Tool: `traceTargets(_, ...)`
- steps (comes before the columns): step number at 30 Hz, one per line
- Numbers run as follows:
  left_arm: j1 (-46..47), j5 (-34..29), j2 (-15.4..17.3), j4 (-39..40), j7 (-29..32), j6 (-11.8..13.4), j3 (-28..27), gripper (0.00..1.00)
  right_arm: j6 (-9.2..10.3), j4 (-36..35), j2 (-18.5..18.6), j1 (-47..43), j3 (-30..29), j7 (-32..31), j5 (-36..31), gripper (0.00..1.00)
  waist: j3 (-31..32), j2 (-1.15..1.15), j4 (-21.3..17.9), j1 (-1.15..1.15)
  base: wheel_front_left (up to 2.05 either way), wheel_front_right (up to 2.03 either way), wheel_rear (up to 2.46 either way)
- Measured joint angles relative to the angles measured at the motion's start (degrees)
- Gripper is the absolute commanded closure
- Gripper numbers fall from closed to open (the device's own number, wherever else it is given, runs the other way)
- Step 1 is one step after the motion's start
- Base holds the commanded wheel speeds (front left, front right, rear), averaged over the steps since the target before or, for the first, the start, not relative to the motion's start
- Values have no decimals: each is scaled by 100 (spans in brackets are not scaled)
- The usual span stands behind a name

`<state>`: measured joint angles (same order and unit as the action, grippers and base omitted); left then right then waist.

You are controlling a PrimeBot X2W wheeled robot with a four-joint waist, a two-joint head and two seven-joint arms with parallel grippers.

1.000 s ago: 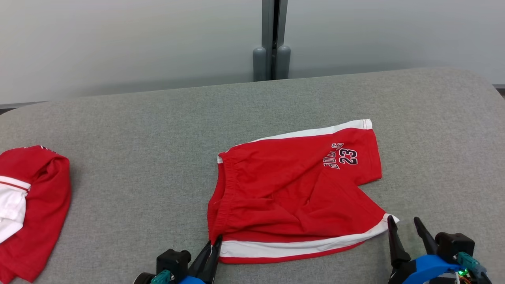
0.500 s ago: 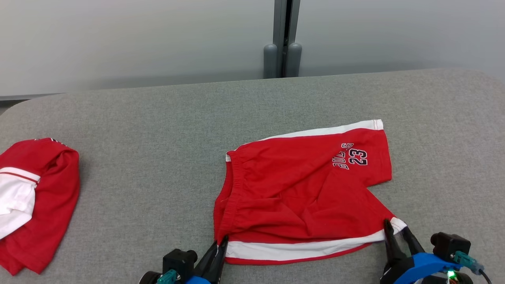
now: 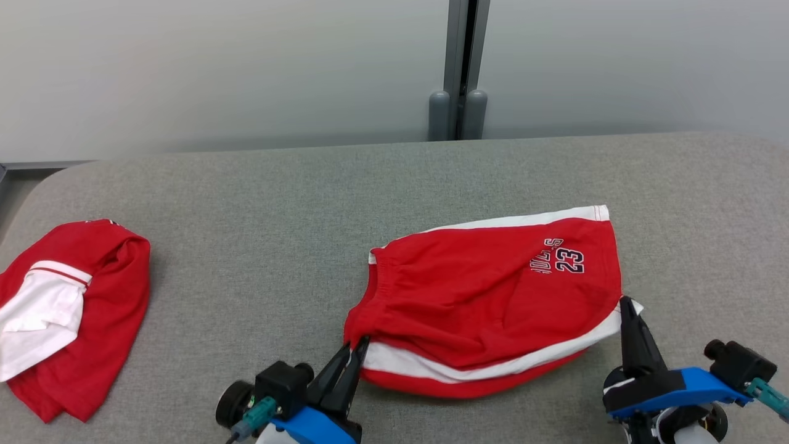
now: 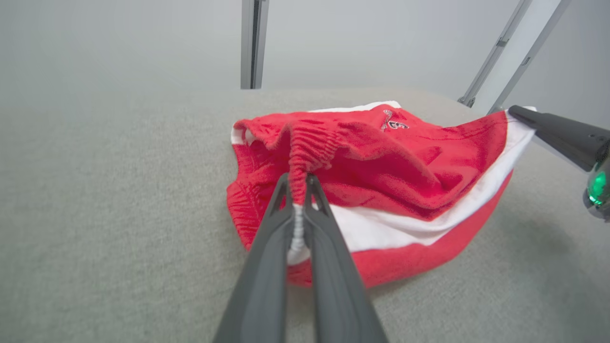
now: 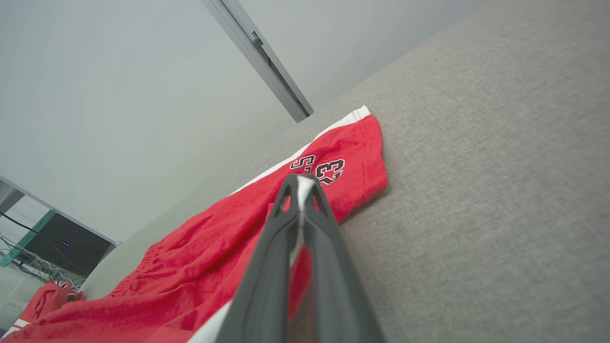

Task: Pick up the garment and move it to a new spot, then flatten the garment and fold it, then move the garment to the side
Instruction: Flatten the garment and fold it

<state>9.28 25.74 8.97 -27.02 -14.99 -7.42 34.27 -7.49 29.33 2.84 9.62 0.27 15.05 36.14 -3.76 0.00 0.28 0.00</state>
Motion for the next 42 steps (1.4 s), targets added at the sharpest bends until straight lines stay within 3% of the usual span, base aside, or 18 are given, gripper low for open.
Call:
traceTargets(11,1369,296,755,1645,0,-1,-171,100,0,-1335,1,760,88,0,1266,100,450,0,6,0,0,0,0)
traceTargets(16,2316,747,1151,2022,357,-1,-226,100,0,-1876,107,1503,-14,-109,1402,100,579,0,-52,0,0,0,0)
traceTargets(23,3290,1376,1250,2039,1121,-1,-441,100,0,-2035,213,2557,-198,-668,1046,100,360,0,-124,-1,0,0,0)
traceTargets(28,3834,1483,984,1366,1117,143,-602,100,0,-1396,216,3464,-334,-645,599,100,-108,0,-212,1,0,0,0)
traceTargets(36,5106,1239,271,24,179,127,-701,100,0,-247,310,5019,-443,-127,104,100,-802,0,-179,2,0,0,0)
traceTargets(39,5064,1362,59,-366,47,63,-738,100,0,-44,300,5029,-483,-51,222,100,-875,0,-140,2,0,0,0)
traceTargets(42,4501,1412,-47,-714,11,27,-575,100,0,-23,301,4405,-479,-13,372,100,-798,0,-158,2,0,0,0)
